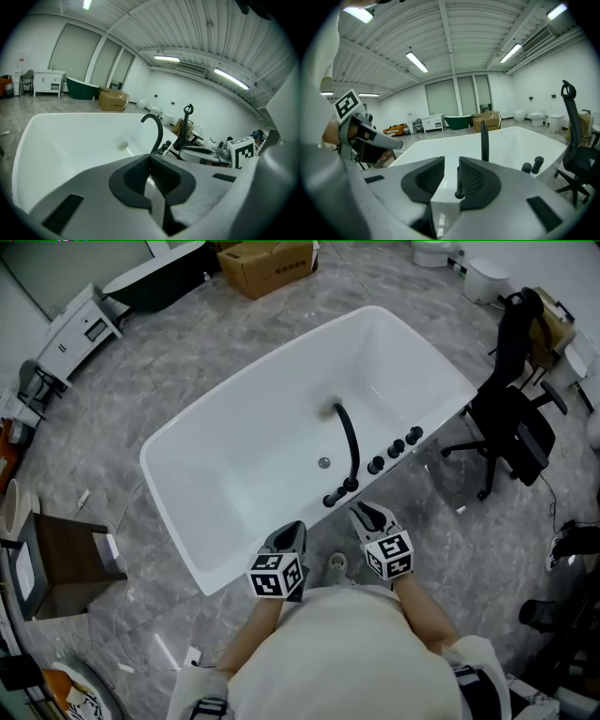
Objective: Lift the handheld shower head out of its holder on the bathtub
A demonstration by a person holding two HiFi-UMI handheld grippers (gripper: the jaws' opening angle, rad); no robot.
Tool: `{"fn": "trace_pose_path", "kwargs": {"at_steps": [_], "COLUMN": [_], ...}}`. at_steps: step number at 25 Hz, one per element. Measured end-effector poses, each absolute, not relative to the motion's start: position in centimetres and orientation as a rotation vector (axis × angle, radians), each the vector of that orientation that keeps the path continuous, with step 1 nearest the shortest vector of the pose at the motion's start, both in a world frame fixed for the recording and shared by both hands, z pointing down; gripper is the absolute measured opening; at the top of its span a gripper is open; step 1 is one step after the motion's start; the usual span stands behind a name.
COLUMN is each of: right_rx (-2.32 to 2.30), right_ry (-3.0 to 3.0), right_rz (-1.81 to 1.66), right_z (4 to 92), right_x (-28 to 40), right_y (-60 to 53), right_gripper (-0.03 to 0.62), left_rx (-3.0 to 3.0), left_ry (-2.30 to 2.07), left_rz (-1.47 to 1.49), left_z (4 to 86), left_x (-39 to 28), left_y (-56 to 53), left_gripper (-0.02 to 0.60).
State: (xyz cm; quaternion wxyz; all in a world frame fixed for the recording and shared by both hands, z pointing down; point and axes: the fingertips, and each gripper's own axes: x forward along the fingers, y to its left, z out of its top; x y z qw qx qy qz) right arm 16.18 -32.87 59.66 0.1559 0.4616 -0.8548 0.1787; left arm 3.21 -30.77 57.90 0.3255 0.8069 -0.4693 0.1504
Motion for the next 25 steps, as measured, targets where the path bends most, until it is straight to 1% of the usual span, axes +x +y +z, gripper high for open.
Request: {"fn": "trace_pose_path", "kwargs": {"at_steps": [1, 4, 11, 19, 25], "right_rx": [1.3, 1.252, 1.103, 0.964, 0.904], "right_ry": [-2.442, -2.425, -2.389, -2.33, -2.29], "right_rz": [0.526, 0.571, 0.616, 0.627, 0.601], "right_z": [60.5, 62.8, 67.3, 72.4, 75.9], "right_x": [16.1, 16.0, 14.9, 13.1, 12.1], "right_y": [-33.3, -34.5, -36.3, -37.7, -38.8], "right_gripper": [0.11, 0.133, 0.214, 0.245, 0.247], "left_rx": [2.104, 2.068, 1.972, 1.913, 1.86], "left_ry": [-1.238, -1.259, -1.308, -1.325, -1.356], "left_rz": [0.395, 0.401, 0.43, 0.456, 0.456], "left_z": [58.1, 58.7, 60.6, 62.0, 62.7], "left_x": [3.2, 3.1, 2.1, 1.8, 1.0], "left_y": [-30.9, -31.3, -31.3, -31.3, -31.5], "left_gripper": [0.02, 0.02, 0.02, 0.02, 0.02]}}
